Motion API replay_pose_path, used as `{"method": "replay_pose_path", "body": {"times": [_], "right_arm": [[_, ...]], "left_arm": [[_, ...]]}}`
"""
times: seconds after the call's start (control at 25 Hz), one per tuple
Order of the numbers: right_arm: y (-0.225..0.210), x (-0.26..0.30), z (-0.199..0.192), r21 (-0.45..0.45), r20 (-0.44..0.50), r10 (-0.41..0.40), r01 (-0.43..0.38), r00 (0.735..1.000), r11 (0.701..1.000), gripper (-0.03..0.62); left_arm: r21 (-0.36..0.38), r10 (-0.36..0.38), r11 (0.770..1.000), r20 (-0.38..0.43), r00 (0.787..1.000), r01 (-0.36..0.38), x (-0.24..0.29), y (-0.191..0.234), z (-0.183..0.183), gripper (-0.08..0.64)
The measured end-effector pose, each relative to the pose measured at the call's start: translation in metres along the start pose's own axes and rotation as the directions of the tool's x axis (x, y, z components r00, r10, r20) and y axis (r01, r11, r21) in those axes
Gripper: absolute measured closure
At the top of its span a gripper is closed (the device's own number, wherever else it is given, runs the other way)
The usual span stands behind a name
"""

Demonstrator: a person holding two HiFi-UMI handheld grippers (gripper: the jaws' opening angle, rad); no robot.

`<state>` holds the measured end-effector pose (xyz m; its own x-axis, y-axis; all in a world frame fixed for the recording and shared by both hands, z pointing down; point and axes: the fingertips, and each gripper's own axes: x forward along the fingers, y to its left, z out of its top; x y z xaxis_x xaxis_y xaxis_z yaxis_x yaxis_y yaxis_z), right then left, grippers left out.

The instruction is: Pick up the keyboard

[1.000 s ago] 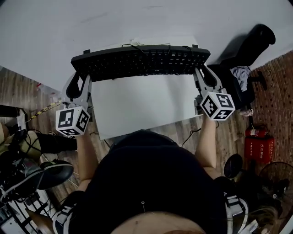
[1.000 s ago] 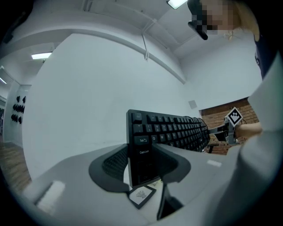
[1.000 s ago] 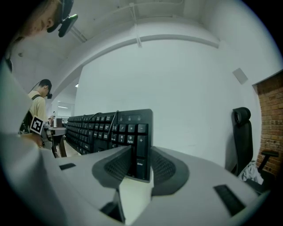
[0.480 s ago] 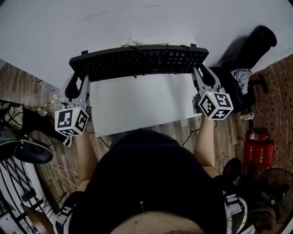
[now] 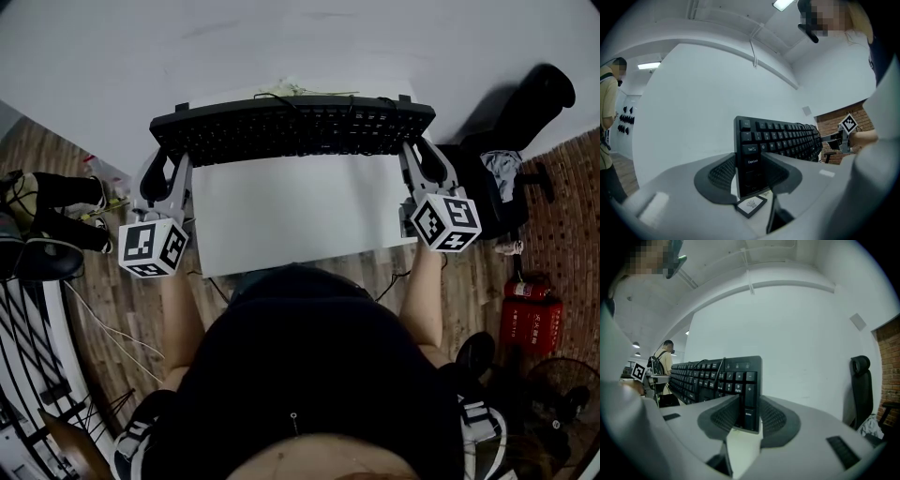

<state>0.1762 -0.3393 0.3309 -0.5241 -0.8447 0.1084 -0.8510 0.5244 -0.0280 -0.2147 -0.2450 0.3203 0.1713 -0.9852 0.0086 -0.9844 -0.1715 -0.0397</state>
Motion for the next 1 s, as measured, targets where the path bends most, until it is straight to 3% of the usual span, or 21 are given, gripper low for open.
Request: {"method": "replay_pose_path", "body": {"times": [1.0], "right_arm": [[0.0008,0.0014,-0.0009,-0.01,-0.032,-0.032,0.032,0.999,0.999,0.456]], "left_arm": [[-0.002,-0.019,1.0,-0.005,1.0,0.019,0.0068,0.0042,0.0037,0.387]]}}
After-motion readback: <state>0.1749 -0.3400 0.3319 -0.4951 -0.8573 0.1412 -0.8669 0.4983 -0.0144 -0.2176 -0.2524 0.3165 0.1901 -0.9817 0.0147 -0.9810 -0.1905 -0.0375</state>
